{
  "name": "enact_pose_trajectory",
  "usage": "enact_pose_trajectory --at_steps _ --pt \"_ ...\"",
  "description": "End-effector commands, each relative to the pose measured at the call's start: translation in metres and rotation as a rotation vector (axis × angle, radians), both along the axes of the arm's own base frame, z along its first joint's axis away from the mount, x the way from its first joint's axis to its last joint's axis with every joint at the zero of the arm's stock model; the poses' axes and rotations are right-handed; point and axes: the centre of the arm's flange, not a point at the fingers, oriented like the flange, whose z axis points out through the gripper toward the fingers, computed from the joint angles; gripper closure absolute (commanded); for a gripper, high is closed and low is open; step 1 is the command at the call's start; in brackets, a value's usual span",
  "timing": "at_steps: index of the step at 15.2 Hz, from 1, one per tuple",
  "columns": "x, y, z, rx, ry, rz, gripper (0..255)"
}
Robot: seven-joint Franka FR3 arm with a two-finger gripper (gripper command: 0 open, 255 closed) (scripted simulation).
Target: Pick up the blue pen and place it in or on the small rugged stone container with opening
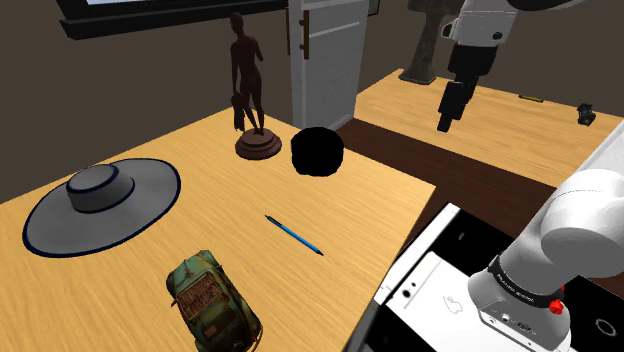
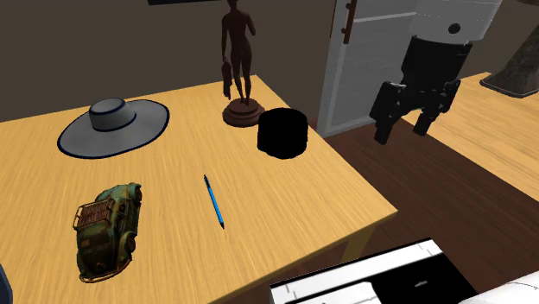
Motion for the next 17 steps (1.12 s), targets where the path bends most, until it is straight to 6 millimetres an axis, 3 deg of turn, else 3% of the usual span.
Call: enact_pose_trajectory --at_steps 1,17 --pt "0.000 0.000 0.000 0.000 0.000 0.000 0" --pt "0.058 0.193 -0.086 -0.057 0.001 0.037 0"
